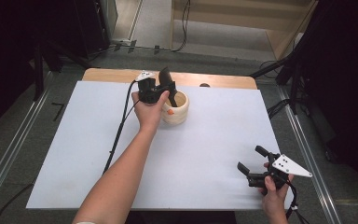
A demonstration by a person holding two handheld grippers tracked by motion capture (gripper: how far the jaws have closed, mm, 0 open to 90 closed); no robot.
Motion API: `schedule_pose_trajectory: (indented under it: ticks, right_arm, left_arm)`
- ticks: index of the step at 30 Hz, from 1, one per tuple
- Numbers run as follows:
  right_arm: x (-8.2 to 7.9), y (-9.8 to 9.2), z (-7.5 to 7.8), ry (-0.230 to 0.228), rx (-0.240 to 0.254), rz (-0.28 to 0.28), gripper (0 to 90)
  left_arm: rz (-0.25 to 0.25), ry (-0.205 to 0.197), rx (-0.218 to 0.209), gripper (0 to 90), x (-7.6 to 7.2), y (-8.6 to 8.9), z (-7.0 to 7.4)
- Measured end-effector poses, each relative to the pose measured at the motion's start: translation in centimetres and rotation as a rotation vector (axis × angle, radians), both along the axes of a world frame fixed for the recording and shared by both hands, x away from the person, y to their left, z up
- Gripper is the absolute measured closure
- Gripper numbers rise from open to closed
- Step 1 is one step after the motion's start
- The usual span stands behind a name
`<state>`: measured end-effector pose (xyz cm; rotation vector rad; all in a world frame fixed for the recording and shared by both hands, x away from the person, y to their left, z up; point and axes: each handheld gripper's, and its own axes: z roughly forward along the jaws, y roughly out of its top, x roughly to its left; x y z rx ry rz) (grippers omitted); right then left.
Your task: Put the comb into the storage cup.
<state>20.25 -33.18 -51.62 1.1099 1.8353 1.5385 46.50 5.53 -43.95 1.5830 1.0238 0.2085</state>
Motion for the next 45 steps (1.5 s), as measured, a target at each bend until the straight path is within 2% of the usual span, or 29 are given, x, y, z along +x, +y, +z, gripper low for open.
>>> schedule_pose_trajectory:
  ticks: [3,8,12,15,18,20,23,39,45]
  right_arm:
    - [0.0,0.0,0.0,0.000,-0.001,0.001,0.0]
    - [0.0,0.0,0.0,0.000,-0.001,-0.002,0.0]
    - [0.0,0.0,0.0,0.000,-0.002,-0.002,0.0]
    - [0.0,0.0,0.0,0.001,-0.001,-0.003,0.0]
    - [0.0,0.1,0.0,0.001,-0.002,-0.003,0.0]
    - [0.0,0.1,0.0,0.001,-0.002,-0.004,0.0]
    - [0.0,0.1,0.0,0.001,-0.003,-0.004,0.0]
    - [0.0,0.1,0.0,0.003,-0.004,-0.005,0.0]
    - [0.0,0.1,0.0,0.002,-0.007,-0.007,0.0]
  left_arm:
    - [-0.008,0.007,0.004,68.2,0.1,0.2,-0.2]
    - [0.051,-0.012,0.097,48.4,-0.2,0.4,-0.3]
    - [0.073,0.000,0.146,26.7,-0.2,0.6,-0.3]
    - [0.054,0.018,0.132,14.5,-0.3,1.0,-0.4]
    - [0.016,0.017,0.106,8.7,-0.5,1.4,-0.4]
    - [-0.004,0.018,0.095,0.0,-0.5,1.6,-0.4]
    - [-0.025,-0.001,0.095,0.0,-0.9,2.0,-0.4]
    - [-0.053,-0.054,0.118,0.0,-3.2,3.6,-0.1]
    - [-0.059,-0.079,0.155,0.0,-4.1,4.3,0.0]
